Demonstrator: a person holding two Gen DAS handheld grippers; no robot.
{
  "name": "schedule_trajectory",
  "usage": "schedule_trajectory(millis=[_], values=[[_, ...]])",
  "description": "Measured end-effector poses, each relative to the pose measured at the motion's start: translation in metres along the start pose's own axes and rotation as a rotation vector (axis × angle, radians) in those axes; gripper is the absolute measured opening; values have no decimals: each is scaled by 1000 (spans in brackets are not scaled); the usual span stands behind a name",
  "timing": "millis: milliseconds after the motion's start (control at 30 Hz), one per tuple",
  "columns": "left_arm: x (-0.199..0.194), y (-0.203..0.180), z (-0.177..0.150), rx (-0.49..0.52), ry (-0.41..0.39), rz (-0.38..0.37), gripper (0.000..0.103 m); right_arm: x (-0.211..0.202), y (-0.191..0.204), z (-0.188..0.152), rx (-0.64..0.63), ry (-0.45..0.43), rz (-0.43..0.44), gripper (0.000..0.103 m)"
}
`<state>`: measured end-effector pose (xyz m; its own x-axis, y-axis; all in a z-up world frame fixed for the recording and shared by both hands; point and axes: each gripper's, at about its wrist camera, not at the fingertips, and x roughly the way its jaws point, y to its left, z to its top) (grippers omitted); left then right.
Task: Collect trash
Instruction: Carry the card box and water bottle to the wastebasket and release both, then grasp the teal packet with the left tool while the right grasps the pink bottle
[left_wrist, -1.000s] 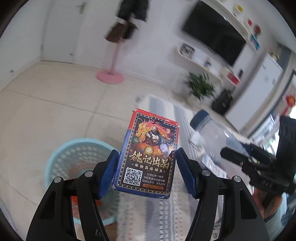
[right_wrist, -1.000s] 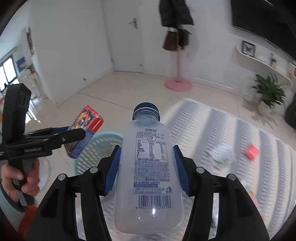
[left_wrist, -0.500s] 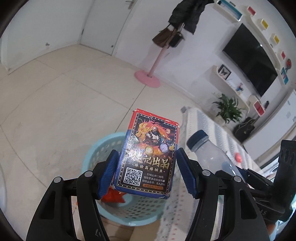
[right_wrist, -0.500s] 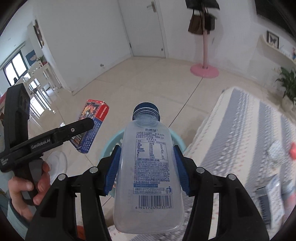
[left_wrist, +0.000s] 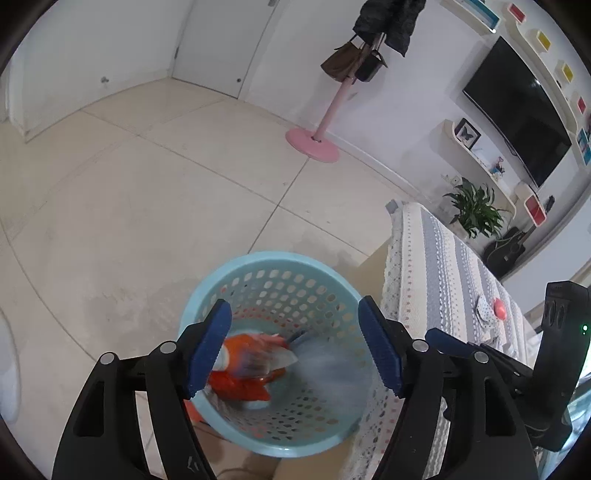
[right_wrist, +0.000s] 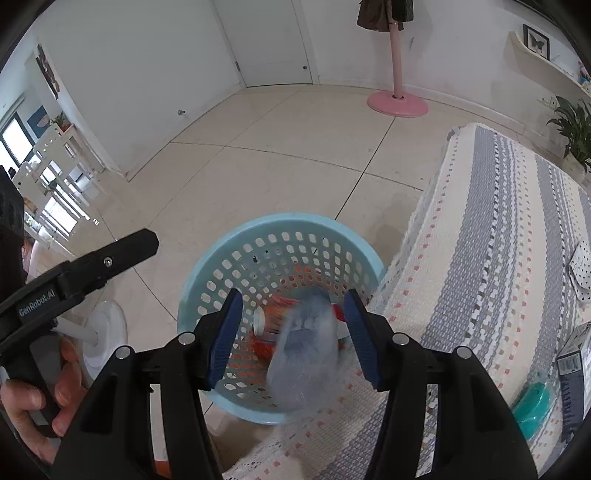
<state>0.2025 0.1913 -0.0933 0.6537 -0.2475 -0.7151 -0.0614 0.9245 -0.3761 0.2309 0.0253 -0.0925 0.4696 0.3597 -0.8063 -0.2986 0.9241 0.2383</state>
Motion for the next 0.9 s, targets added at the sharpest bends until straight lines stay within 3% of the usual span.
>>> schedule_trajectory(millis=[300,500,700,900], values=[[-14,-20,-4,65,-37,-19,69,-19,-11,-13,14,-21,9,54],[-26,-38,-8,117,-67,-68,69,-58,-22,-13,25,-88,6,54],[-34,-75,-17,144,-56,-167,69,-115,-46,-15,47,-171,-22,54],[-38,-137,-36,212,-17,-273,69,-180,-98,-26,101,-276,-72,54]])
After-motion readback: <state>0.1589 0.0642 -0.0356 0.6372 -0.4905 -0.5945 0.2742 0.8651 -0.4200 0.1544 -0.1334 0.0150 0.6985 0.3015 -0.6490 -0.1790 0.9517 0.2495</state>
